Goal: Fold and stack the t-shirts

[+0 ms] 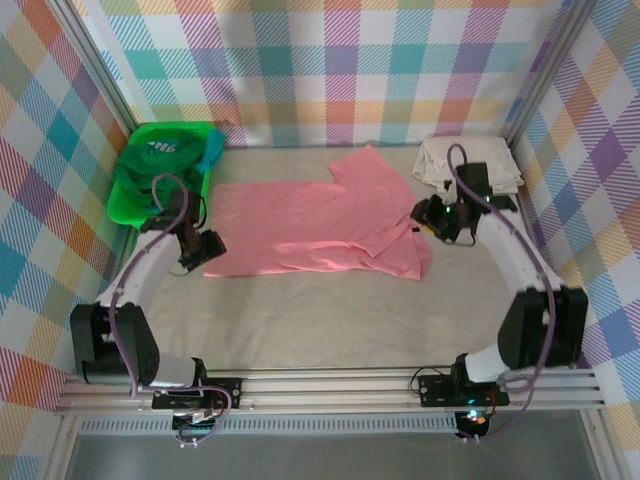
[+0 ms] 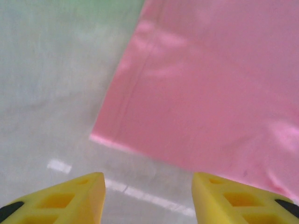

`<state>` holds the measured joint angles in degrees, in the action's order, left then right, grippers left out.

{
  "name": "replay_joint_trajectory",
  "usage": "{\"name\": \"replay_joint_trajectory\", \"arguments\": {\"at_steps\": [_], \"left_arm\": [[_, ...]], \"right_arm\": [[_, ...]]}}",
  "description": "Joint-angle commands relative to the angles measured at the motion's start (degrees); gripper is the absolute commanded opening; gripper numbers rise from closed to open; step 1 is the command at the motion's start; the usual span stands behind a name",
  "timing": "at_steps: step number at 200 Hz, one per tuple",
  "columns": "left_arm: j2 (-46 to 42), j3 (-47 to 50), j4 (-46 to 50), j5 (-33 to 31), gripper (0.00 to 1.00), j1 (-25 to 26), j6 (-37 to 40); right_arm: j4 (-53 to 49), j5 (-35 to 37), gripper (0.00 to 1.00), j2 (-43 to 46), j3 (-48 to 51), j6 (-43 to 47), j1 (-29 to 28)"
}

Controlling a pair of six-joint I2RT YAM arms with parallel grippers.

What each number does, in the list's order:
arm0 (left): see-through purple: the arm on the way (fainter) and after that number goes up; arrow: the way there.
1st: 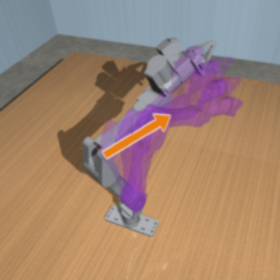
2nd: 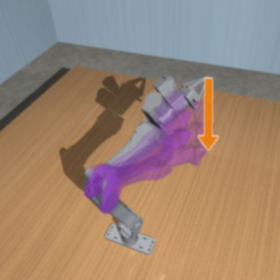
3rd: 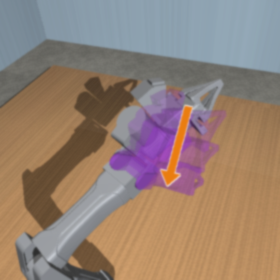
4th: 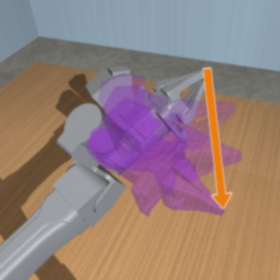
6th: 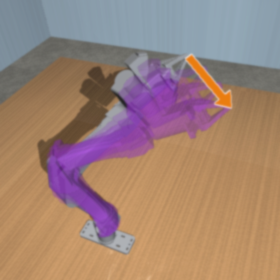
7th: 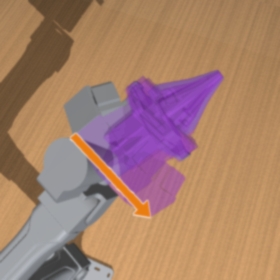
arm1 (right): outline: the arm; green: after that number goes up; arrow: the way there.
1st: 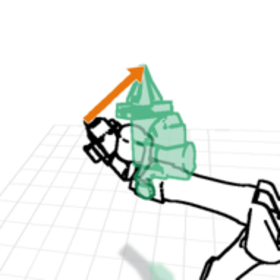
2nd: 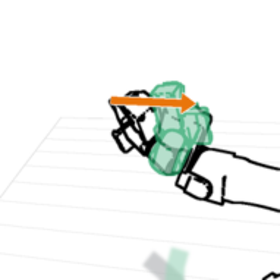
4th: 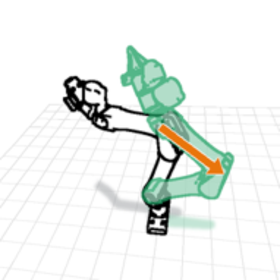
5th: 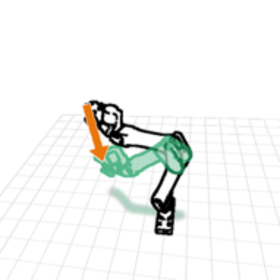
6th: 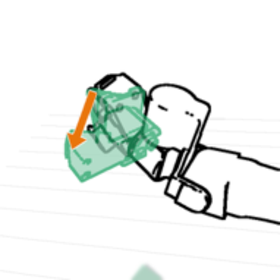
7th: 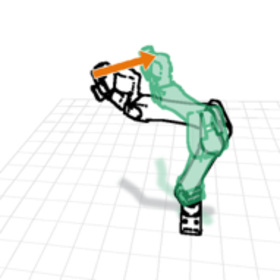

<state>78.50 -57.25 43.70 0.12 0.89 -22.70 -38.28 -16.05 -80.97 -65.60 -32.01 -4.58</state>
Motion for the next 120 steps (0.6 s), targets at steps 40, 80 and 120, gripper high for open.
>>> {"name": "replay_joint_trajectory", "arguments": {"at_steps": [40,80,120], "left_arm": [[8.84,4.04,-7.49,2.41,0.50,-2.11,-1.88],[17.41,3.28,-10.88,3.63,0.45,-4.30,-2.03],[18.41,5.84,-14.91,5.86,0.23,-6.42,-3.65]], "right_arm": [[-1.11,2.43,0.44,-0.05,10.85,3.45,-1.07],[0.91,-0.39,0.44,-4.63,8.04,4.42,-2.07],[7.43,-6.39,0.44,-9.73,5.93,-1.40,-4.42]]}}
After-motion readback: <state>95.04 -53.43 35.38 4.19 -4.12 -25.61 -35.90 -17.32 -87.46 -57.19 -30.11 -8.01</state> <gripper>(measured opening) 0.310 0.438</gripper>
